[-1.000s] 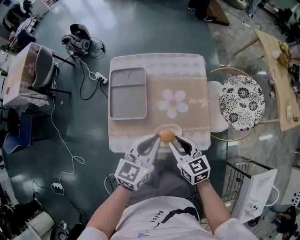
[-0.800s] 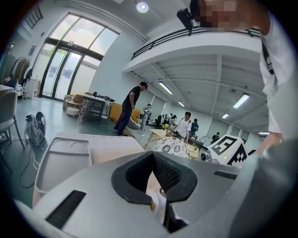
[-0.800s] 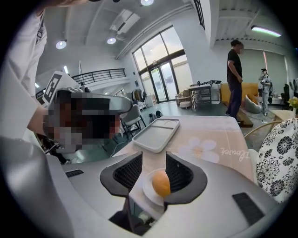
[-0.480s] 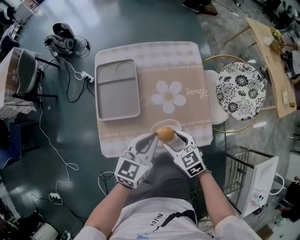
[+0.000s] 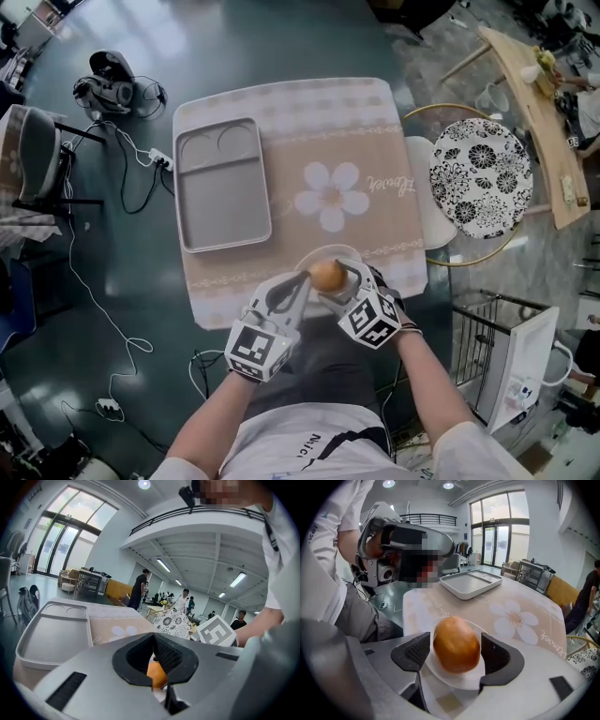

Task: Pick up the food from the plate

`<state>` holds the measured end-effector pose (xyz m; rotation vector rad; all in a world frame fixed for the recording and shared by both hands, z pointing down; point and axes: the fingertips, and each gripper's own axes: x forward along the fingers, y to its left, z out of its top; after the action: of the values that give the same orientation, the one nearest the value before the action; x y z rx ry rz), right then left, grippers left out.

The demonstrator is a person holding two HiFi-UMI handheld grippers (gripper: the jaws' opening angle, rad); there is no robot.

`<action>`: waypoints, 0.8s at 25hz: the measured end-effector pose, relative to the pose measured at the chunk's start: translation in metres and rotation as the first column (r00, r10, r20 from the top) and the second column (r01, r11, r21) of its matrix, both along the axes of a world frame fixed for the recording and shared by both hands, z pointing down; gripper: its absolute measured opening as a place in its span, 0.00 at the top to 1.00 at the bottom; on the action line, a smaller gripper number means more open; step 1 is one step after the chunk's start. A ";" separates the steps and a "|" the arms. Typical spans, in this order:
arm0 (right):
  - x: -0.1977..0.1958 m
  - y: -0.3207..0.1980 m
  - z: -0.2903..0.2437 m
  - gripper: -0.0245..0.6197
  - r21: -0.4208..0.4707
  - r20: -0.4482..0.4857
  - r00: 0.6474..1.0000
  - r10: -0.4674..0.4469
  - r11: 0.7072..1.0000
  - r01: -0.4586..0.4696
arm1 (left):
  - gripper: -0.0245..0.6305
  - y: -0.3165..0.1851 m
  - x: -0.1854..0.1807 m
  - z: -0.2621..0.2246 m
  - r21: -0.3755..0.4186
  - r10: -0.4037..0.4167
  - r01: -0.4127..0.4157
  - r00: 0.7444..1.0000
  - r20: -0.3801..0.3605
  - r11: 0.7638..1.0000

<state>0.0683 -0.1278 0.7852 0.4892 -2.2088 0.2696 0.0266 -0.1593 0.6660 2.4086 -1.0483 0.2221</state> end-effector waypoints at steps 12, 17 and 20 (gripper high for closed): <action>-0.005 -0.004 0.013 0.49 -0.060 -0.050 0.993 -0.105 0.993 0.102 | 0.95 -0.002 -0.006 0.010 -0.018 0.010 -0.010 1.000 0.015 1.000; 0.000 -0.010 -0.009 0.49 -0.091 0.042 0.999 0.028 0.996 -0.024 | 0.95 -0.001 -0.011 -0.005 -0.016 0.005 -0.005 1.000 0.020 1.000; 0.001 -0.012 -0.038 0.49 -0.130 0.140 0.978 0.152 0.982 -0.134 | 0.95 0.002 -0.015 -0.020 -0.023 -0.003 0.004 1.000 0.025 1.000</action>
<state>0.0695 -0.1402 0.7473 0.5792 -2.2885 0.5287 0.0115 -0.1573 0.6458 2.3890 -1.0550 0.2622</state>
